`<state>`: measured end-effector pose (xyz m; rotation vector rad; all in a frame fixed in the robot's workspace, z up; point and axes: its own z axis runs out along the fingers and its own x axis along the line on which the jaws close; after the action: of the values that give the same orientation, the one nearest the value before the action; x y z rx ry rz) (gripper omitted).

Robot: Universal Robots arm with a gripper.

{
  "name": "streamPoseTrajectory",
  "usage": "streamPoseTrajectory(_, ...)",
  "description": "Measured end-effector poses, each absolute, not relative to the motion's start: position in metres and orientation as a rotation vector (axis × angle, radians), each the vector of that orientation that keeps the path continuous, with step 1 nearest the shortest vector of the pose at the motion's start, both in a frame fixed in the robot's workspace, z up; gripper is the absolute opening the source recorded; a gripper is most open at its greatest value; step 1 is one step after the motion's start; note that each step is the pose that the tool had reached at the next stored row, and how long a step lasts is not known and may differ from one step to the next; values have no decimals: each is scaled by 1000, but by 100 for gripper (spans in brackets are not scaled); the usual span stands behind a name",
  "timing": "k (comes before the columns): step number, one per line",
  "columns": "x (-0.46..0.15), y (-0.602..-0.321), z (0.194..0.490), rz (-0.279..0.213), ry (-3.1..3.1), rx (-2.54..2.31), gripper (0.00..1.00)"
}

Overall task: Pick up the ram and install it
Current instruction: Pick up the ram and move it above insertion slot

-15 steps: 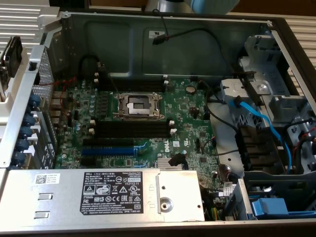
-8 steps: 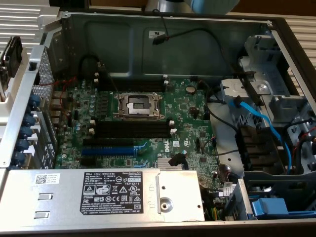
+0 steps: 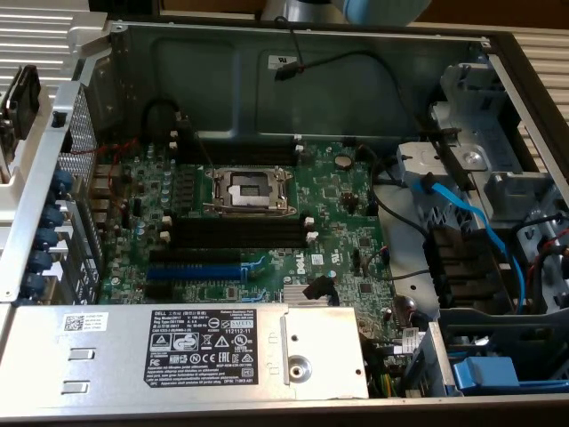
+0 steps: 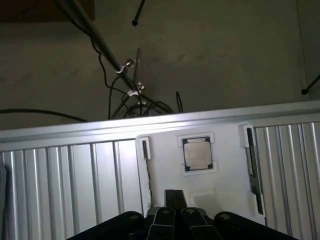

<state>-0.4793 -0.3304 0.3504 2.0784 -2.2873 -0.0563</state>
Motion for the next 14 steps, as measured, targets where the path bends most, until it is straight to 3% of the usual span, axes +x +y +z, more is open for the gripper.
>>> streamPoseTrajectory(14, -480, -337, 348, -21, -2258, 2145, 10)
